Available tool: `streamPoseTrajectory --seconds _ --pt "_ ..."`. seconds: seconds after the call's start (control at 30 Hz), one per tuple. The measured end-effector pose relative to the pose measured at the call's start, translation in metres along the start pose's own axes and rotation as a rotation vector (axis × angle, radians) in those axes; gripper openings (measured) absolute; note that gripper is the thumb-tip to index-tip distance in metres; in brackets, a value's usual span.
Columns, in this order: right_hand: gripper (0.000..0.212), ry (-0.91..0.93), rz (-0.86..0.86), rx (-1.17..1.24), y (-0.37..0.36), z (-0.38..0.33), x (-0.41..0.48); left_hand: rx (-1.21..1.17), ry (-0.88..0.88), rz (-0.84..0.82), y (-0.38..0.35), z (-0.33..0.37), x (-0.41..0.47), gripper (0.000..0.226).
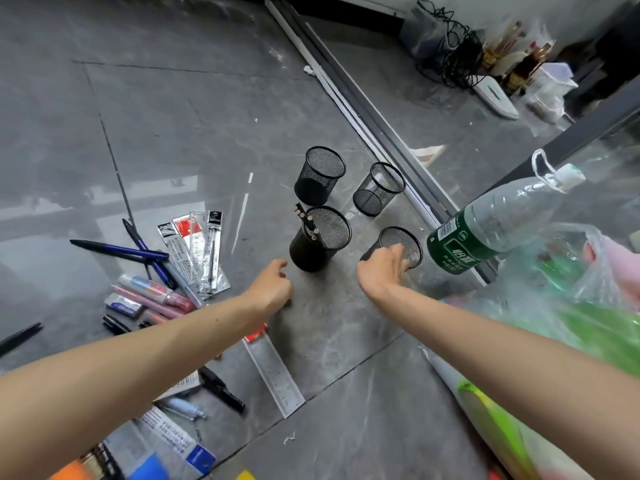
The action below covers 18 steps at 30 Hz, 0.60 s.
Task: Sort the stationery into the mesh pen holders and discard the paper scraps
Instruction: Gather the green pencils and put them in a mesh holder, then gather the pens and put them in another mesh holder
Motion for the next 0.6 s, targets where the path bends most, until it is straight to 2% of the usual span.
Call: streamPoseTrajectory --seconds 0.1,0.27,0.4,0.5,0.6 --pt "0.023 -0.043 -0.073 0.084 -0.017 -0.004 -0.042 0.029 -0.004 0.0 0.011 -0.002 -0.017 0.056" --pt "0.027 0.0 -0.193 0.12 -0.036 -0.02 -0.111 0.036 -0.023 -0.126 0.017 0.011 -0.054 0.034" --pt "0.032 0.09 -0.326 0.177 -0.053 -0.05 -0.158 0.175 -0.06 -0.223 0.032 0.021 -0.089 0.043" --pt "0.031 0.184 -0.387 0.244 -0.065 -0.08 -0.187 0.311 -0.076 -0.166 0.057 0.02 -0.109 0.04" --pt "0.028 0.269 -0.433 0.29 -0.073 -0.109 -0.212 0.318 -0.051 -0.006 0.094 0.004 -0.117 0.03"
Point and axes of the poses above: each hand's wrist, its own x-axis towards the middle knuckle, its own y-axis out of the back of the hand, z = x × y, the point moved 10 cm from there along x, towards the middle knuckle, and after that the axes turned 12 degrees about x, right-handed, at the moved point
